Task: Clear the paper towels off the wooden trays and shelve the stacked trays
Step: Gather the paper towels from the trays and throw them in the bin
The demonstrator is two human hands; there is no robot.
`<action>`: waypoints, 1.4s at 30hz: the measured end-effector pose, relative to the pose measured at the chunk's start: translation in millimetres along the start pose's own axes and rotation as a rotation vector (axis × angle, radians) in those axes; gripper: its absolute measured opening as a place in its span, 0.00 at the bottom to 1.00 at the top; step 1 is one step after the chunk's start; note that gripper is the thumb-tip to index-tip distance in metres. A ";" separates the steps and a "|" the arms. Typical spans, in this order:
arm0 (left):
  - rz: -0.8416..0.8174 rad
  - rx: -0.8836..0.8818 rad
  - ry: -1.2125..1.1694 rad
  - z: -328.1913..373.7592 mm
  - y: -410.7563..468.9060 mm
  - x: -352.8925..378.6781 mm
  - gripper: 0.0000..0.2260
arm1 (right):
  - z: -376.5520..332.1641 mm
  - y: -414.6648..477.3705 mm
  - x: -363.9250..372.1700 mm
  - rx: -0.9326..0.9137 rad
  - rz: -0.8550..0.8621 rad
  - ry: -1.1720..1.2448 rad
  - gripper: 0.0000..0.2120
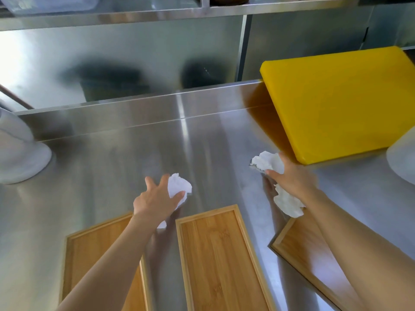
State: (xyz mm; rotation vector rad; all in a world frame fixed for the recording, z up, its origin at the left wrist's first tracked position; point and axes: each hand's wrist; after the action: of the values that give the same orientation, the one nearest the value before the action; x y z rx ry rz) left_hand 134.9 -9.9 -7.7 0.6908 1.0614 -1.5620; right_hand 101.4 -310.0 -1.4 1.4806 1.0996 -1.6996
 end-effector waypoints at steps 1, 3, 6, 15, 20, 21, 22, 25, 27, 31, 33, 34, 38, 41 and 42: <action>0.008 0.014 0.037 0.1 -0.8 2.3 0.25 | 0.2 0.3 2.1 0.000 -0.005 -0.014 0.28; 0.047 0.041 0.077 0.3 -2.0 6.1 0.23 | 0.9 0.4 6.3 -0.004 -0.003 -0.028 0.23; 0.081 0.068 0.065 -1.2 -2.3 10.8 0.17 | 2.0 1.1 12.1 -0.032 0.050 -0.051 0.16; 0.161 0.083 -0.110 -4.1 -13.5 3.3 0.11 | 3.6 -10.6 7.6 -0.039 0.117 0.030 0.12; 0.238 0.101 -0.189 3.9 -32.4 -17.5 0.09 | -2.7 -31.8 -19.7 -0.060 0.177 0.143 0.14; 0.256 0.106 -0.204 6.3 -37.6 -21.8 0.09 | -4.2 -38.2 -26.9 -0.071 0.190 0.153 0.16; 0.272 0.110 -0.218 8.8 -43.5 -25.9 0.10 | -5.2 -45.2 -33.8 -0.083 0.205 0.161 0.18; 0.304 0.129 -0.255 17.6 -62.8 -34.7 0.10 | -5.2 -65.9 -51.6 -0.112 0.260 0.173 0.20; 0.323 0.145 -0.280 22.8 -76.6 -37.1 0.11 | -1.7 -79.6 -58.1 -0.124 0.291 0.189 0.20; 0.332 0.189 -0.338 29.4 -107.1 -32.2 0.11 | 13.6 -112.1 -62.1 -0.139 0.347 0.242 0.20; 0.312 0.225 -0.351 32.8 -122.7 -25.8 0.11 | 24.9 -130.0 -61.4 -0.117 0.362 0.271 0.19; 0.296 0.241 -0.356 34.7 -130.6 -22.0 0.11 | 32.1 -139.9 -59.9 -0.095 0.369 0.287 0.18; 0.205 0.316 -0.370 46.4 -158.9 -6.0 0.10 | 68.6 -183.8 -48.8 0.005 0.360 0.315 0.15; 0.148 0.368 -0.365 59.6 -182.2 7.3 0.09 | 97.2 -218.1 -40.7 0.092 0.339 0.347 0.14; 0.114 0.386 -0.367 64.6 -191.9 13.1 0.09 | 107.8 -230.1 -37.0 0.128 0.341 0.361 0.14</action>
State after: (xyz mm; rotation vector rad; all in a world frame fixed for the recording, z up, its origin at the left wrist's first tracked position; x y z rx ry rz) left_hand -46.6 -68.1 61.7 0.6735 0.4465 -1.7293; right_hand -141.8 -302.5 80.5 1.9844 0.8581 -1.3188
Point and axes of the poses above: each hand's wrist, its own y-axis towards the middle knuckle, its own x-axis out of the palm, z = x × y, and after that the axes turned 14 degrees about -y, right-handed
